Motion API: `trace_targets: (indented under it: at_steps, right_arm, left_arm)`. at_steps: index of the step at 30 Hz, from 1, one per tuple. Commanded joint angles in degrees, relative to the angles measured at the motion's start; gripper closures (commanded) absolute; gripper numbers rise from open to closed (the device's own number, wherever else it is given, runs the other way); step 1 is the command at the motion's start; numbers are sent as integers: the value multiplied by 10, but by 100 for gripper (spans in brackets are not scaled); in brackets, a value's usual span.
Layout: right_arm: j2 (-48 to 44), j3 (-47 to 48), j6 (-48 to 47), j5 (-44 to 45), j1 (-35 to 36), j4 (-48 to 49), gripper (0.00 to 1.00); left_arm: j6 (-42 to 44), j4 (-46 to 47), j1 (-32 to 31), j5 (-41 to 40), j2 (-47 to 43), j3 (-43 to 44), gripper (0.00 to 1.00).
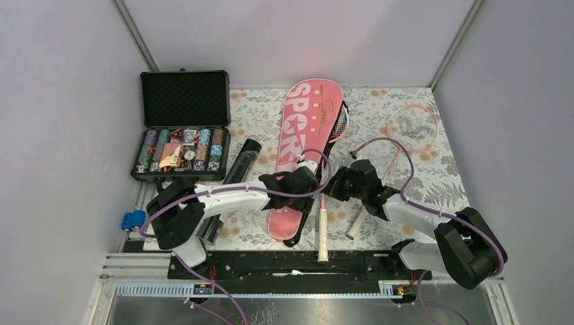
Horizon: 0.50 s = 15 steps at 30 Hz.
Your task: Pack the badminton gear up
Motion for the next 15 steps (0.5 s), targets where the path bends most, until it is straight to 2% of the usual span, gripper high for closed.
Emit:
trace_targets:
  at_steps: [1, 2, 5, 7, 15]
  right_arm:
    - [-10, 9, -3, -4, -2, 76, 100]
    - [-9, 9, -2, -4, -3, 77, 100]
    - [-4, 7, 7, -2, -3, 86, 100]
    - [1, 5, 14, 0, -2, 96, 100]
    - [32, 13, 39, 30, -3, 160, 100]
  left_arm:
    - [3, 2, -15, -48, 12, 33, 41]
    - [4, 2, -19, -49, 11, 34, 48]
    - [5, -5, -28, -48, -7, 40, 82]
    - [4, -8, -34, -42, -27, 41, 98]
    - [-25, 49, -38, 30, -110, -19, 100]
